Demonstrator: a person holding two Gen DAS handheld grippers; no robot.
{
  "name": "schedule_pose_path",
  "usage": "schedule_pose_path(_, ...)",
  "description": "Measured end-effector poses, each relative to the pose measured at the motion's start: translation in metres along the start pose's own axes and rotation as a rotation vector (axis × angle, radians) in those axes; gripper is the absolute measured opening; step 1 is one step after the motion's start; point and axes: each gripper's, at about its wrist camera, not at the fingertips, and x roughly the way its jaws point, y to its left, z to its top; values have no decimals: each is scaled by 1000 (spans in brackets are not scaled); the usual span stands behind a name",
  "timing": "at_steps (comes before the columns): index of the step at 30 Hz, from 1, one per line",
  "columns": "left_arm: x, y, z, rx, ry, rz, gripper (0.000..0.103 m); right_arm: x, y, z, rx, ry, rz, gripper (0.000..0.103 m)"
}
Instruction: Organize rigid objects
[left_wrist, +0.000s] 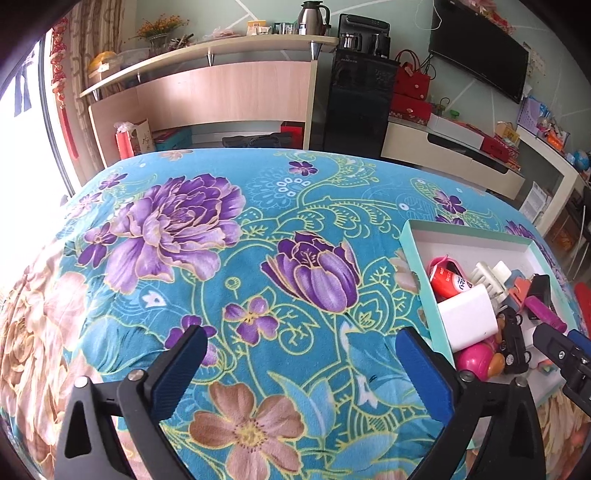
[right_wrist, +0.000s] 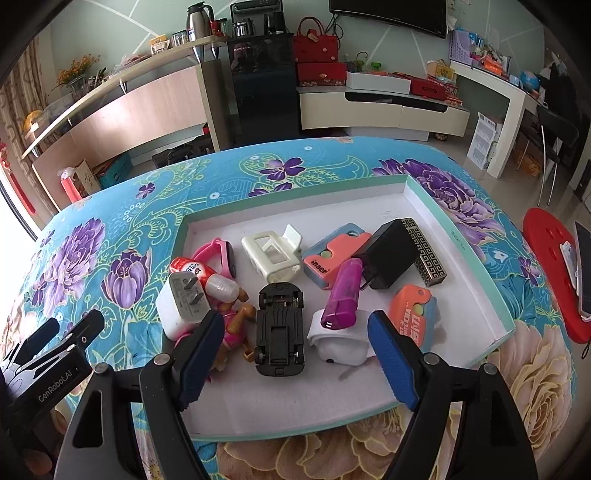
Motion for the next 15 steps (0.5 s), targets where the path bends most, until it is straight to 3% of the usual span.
schedule_pose_path(15,-31,26,-34,17,15,68,103,-19,13,-34,-36,17,12,86)
